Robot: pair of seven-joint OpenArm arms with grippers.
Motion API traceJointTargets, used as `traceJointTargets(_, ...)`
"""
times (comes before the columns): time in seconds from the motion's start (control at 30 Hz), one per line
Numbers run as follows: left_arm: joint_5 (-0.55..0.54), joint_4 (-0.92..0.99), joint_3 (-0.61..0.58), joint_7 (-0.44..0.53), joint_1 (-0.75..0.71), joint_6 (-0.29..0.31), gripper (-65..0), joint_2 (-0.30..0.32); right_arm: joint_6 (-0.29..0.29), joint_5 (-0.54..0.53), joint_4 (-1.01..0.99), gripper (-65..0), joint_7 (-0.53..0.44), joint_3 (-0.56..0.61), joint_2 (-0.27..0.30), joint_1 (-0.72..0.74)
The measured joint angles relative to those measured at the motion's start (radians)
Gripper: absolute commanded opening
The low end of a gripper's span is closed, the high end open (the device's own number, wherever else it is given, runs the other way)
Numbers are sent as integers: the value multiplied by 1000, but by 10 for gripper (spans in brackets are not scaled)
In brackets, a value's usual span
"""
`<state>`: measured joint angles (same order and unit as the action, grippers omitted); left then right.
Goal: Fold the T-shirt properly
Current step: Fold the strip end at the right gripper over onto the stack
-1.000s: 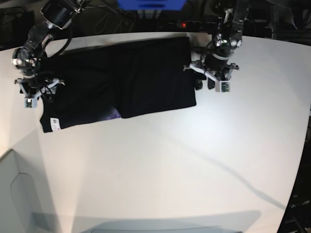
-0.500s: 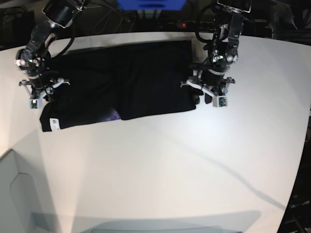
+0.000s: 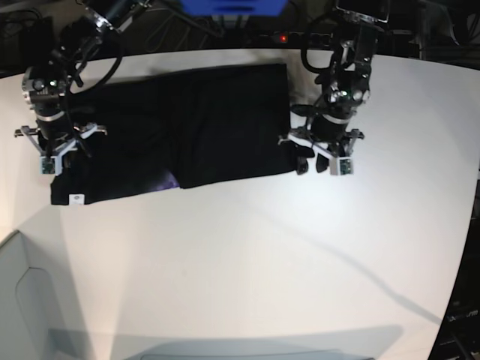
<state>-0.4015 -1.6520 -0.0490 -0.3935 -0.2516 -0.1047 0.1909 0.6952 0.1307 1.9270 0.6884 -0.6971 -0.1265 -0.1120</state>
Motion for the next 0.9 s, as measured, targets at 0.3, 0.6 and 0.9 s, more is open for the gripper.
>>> traceJointTargets(0.3,3,56,-5,-3,14,-2,-388,-1,0,-60,90,-650,-18,190,-35,-137)
traceJointTargets(0.6,4,56,-5,-3,25,-2,-388,-3,0,-137,93,-650,-20,503,-29,-218)
traceJointTargets(0.9,7,57,-5,0,18,-4,-388,-3,0,-138,90,-650,-37,870,-24,-182)
